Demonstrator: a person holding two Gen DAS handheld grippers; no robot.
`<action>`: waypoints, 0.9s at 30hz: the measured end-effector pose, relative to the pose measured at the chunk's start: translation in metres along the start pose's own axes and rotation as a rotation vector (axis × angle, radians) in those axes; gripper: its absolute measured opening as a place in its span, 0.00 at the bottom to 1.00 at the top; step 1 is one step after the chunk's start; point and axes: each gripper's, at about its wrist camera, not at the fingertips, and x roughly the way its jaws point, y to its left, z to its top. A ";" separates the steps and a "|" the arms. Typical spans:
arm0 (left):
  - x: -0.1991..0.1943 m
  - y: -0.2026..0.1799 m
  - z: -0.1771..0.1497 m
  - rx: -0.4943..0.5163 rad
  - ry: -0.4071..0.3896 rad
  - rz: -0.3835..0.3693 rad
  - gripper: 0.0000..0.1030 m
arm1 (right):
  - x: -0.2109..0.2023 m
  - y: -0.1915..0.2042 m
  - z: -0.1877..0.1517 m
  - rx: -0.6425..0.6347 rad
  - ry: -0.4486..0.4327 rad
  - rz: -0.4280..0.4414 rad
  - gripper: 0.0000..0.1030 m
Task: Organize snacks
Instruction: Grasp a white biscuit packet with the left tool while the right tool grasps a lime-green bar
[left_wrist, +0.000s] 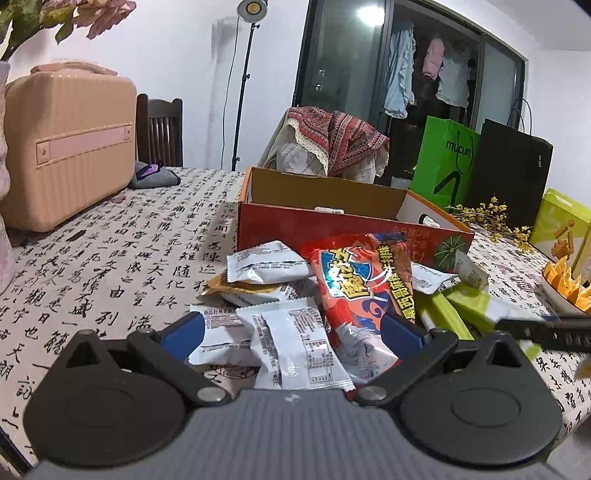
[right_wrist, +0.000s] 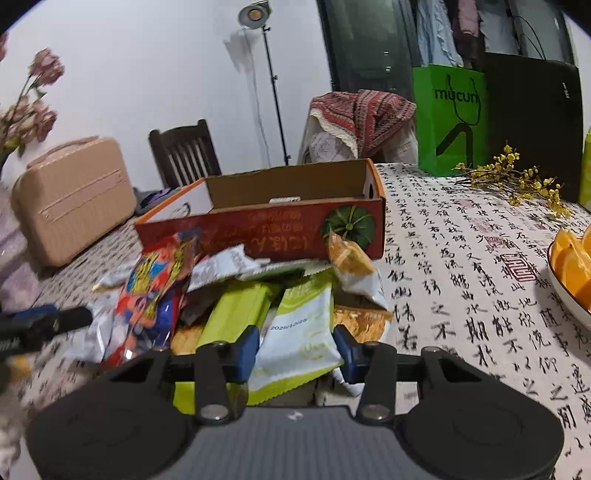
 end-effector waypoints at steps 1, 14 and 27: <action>0.000 0.000 0.000 -0.003 0.006 0.002 1.00 | -0.001 0.000 -0.003 -0.008 0.005 -0.001 0.42; 0.020 -0.004 0.004 -0.029 0.091 0.068 1.00 | 0.018 0.010 -0.005 -0.081 0.051 -0.072 0.43; 0.027 0.013 -0.003 -0.076 0.145 0.077 0.49 | 0.014 0.013 -0.011 -0.118 0.024 -0.078 0.38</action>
